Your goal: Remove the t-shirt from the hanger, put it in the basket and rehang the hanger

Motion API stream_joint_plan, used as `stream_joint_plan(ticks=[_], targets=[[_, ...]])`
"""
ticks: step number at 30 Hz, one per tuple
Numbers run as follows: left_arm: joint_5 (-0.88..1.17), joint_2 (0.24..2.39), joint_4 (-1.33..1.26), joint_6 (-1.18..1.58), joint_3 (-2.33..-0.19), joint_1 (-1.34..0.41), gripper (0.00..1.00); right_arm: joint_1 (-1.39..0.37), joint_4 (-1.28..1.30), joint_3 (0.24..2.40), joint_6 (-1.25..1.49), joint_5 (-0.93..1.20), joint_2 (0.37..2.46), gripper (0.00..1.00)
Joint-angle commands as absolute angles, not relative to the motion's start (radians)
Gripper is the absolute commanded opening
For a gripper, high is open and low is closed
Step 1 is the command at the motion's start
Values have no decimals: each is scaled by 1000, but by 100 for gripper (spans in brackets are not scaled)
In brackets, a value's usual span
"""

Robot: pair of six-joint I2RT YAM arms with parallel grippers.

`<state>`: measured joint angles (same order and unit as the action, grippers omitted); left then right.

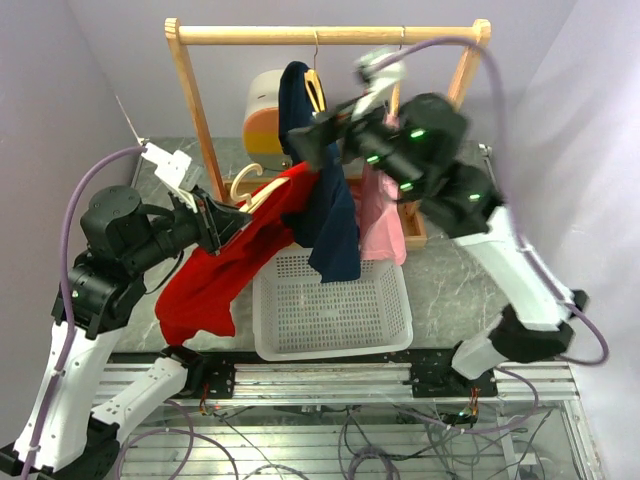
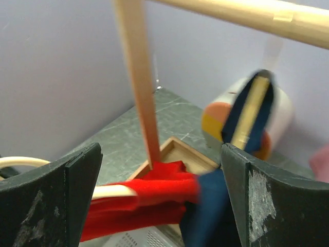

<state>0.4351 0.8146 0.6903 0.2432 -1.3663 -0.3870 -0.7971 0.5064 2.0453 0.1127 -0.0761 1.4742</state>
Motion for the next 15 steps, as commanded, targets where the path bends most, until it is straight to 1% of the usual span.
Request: stream_joint_plan(ticks=[1,4,6,10,11,12,14,15], targets=[[370,774,667,251,-1378,-385,7,-1062,577,2223,-83,-519,1621,100],[292,768,699,251,-1372,-385,7,-1148,530,2204,-127,-597,1647,100],[244,759,707,260,-1360,-385,7,-1168,499,2151,-108,-616,1639,99],[137,713,678,300,-1318,-385,7,-1190,379,1925,-57,-664,1568,98],[117,703,672,311,-1309,-385,7,-1193,339,1838,-41,-681,1542,96],[96,697,668,316,-1305,-385,7,-1193,297,1798,-28,-682,1517,93],[65,690,661,323,-1304,-385,7,-1193,229,1691,-6,-682,1474,80],[61,690,656,325,-1306,-385,7,-1193,206,1664,1,-679,1465,79]])
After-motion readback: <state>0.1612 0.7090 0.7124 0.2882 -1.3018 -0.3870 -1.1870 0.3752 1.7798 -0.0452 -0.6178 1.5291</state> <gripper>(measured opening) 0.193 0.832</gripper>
